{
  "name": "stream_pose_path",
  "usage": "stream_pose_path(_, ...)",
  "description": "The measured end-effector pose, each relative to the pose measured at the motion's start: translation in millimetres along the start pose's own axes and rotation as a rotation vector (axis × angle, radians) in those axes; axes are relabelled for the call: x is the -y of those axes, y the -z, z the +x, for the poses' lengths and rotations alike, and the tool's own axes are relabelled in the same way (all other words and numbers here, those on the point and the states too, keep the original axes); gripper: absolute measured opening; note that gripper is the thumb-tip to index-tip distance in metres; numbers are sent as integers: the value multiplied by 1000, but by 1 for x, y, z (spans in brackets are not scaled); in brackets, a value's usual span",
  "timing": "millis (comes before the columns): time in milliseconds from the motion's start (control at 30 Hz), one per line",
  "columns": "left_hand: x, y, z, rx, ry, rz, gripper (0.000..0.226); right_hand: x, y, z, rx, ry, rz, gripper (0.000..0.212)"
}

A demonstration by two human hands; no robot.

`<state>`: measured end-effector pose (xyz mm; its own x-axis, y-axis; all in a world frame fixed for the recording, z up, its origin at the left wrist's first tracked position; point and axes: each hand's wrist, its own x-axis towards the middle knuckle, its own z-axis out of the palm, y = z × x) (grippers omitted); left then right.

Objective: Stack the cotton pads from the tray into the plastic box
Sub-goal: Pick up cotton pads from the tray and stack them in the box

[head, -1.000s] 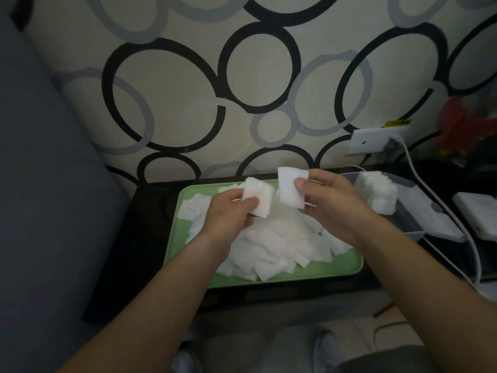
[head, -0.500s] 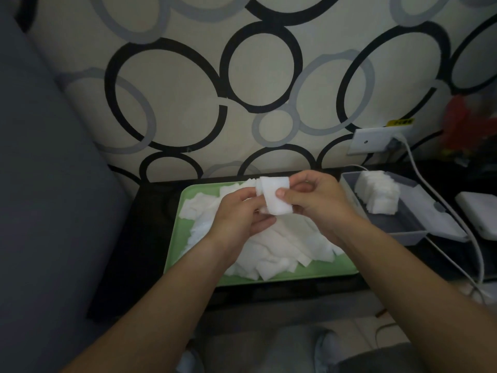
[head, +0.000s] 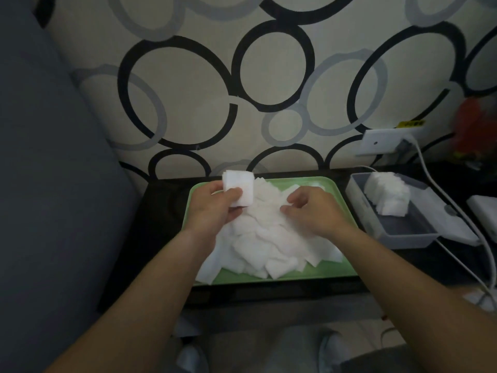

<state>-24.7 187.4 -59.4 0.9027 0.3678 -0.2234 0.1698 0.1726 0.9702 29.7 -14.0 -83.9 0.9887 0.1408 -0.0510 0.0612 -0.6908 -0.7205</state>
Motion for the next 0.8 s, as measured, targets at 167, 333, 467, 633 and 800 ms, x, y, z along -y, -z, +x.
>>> stream_pose_path(167, 0, 5, 1, -7, -15, 37, 32, 8, -9, 2, 56, -14, -35, 44)
stream_pose_path(333, 0, 3, -2, 4, -23, 70, 28, 12, -19, 4, 71, 0, -10, 32)
stream_pose_path(467, -2, 3, -3, 9, -26, 70, 26, 13, -14, 6, 23, -14, 63, 23)
stream_pose_path(633, -2, 4, -2, 5, -27, 77, 27, 14, -11, 4, 24, -30, -192, 32)
stream_pose_path(800, -1, 1, -3, 1, -22, 86, 25, 17, -25, 4, 72, -33, -340, 31)
